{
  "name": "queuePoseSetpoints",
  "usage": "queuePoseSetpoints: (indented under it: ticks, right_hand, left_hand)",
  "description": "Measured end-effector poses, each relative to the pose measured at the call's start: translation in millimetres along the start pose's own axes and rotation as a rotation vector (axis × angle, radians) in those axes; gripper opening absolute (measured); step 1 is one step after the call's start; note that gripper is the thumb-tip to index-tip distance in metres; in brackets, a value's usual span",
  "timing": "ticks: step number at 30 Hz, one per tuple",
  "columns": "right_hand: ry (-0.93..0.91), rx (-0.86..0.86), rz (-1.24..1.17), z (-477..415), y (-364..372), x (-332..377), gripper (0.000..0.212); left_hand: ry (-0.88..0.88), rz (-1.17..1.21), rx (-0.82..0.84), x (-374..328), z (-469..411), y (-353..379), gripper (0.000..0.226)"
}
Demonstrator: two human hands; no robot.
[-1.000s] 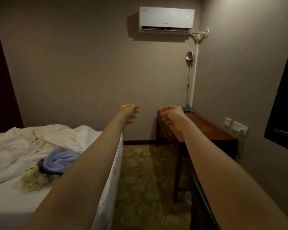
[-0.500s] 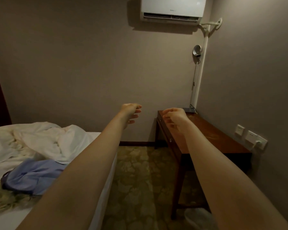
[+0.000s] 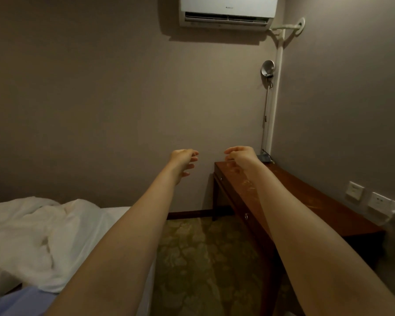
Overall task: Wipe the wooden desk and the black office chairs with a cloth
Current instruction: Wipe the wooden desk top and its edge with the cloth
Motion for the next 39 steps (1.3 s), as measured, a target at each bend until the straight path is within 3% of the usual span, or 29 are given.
queuePoseSetpoints:
  ticks: [11,24,33,39]
  right_hand:
    - [0.042,0.016,0.014,-136.6,56.5,-14.9,0.02]
    - [-0.005,0.015,0.027,-372.1,74.2,-29.3,0.021]
    - [0.055,-0.004,0.013,-494.4,93.0,-63.2,0.022]
    - [0.101,-0.048,0.052,-581.4,118.1,-84.9,0.028]
  left_hand:
    - [-0.007,0.011,0.026,10.4,-156.9,-3.0,0.028]
    - [0.03,0.034,0.014,14.8,-386.6,58.5,0.019]
    - [-0.059,0.032,0.021,56.5,-519.9,78.5,0.013]
    - [-0.086,0.03,0.082,77.5,-620.1,87.1,0.028]
Point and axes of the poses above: each hand's wrist, its own z-axis away from the middle knuckle, its own y-axis out of the palm, x = y × z, the point moved 9 cm from there along -z, towards the middle knuckle, and after that the axes turned 12 degrees about z, right-handed, at the moved point
